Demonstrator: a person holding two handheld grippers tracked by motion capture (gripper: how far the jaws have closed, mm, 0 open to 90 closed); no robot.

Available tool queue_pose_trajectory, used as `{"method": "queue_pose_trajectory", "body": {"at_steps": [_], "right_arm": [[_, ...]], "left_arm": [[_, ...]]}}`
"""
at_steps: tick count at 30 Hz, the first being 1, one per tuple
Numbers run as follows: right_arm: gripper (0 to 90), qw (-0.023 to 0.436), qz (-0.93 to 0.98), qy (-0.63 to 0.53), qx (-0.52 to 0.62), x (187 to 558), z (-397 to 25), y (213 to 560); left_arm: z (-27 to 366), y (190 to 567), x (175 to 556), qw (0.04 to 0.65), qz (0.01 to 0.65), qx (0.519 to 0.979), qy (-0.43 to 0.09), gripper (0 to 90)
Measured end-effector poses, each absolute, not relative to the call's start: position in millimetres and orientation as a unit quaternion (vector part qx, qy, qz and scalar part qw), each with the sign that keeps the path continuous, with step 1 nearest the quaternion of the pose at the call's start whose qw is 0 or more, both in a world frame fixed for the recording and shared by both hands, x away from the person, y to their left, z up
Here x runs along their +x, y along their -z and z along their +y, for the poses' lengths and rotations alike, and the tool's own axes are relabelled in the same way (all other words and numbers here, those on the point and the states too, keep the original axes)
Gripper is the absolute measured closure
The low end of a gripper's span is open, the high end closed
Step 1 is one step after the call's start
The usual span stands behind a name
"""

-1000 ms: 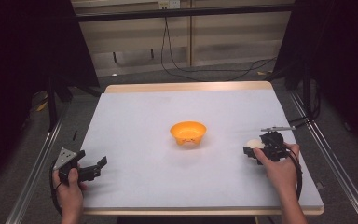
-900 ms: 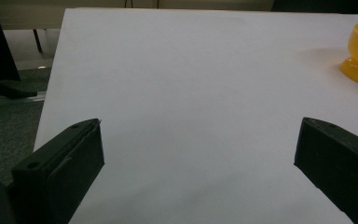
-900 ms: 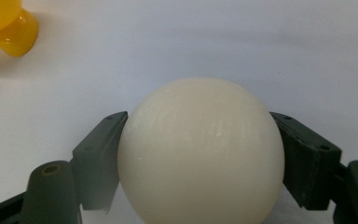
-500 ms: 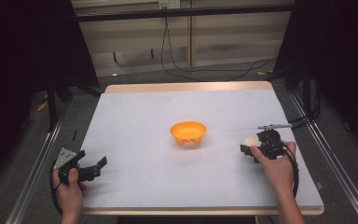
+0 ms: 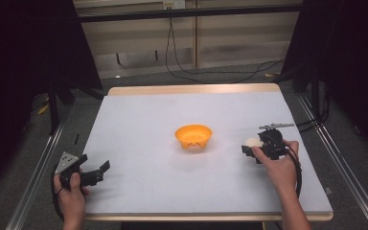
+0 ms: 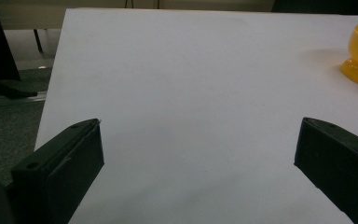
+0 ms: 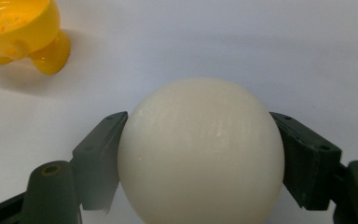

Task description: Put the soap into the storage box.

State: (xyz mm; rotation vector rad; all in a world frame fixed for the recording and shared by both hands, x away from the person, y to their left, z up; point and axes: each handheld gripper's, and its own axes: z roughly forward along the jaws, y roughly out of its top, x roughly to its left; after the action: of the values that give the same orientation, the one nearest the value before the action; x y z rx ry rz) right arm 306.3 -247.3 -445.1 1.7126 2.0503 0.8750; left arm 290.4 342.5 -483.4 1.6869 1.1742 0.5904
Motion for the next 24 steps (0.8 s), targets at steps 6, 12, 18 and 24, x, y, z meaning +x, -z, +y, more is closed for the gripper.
{"method": "queue_pose_trajectory", "body": {"at_steps": [6, 12, 18, 24], "right_arm": [[24.1, 0.161, 0.723, -0.31, 0.596, 311, -239, 443], [24.1, 0.157, 0.727, -0.314, 0.59, 315, -230, 441], [24.1, 0.154, 0.731, -0.314, 0.586, 320, -221, 440], [24.1, 0.155, 0.733, -0.318, 0.581, 324, -214, 436]], "left_arm": [[343, 483, 291, 0.48, 0.482, 0.692, -0.241, 1.1], [343, 483, 291, 0.481, 0.482, 0.692, -0.241, 1.1], [343, 483, 291, 0.481, 0.482, 0.692, -0.24, 1.1], [343, 483, 291, 0.482, 0.482, 0.692, -0.24, 1.1]]}}
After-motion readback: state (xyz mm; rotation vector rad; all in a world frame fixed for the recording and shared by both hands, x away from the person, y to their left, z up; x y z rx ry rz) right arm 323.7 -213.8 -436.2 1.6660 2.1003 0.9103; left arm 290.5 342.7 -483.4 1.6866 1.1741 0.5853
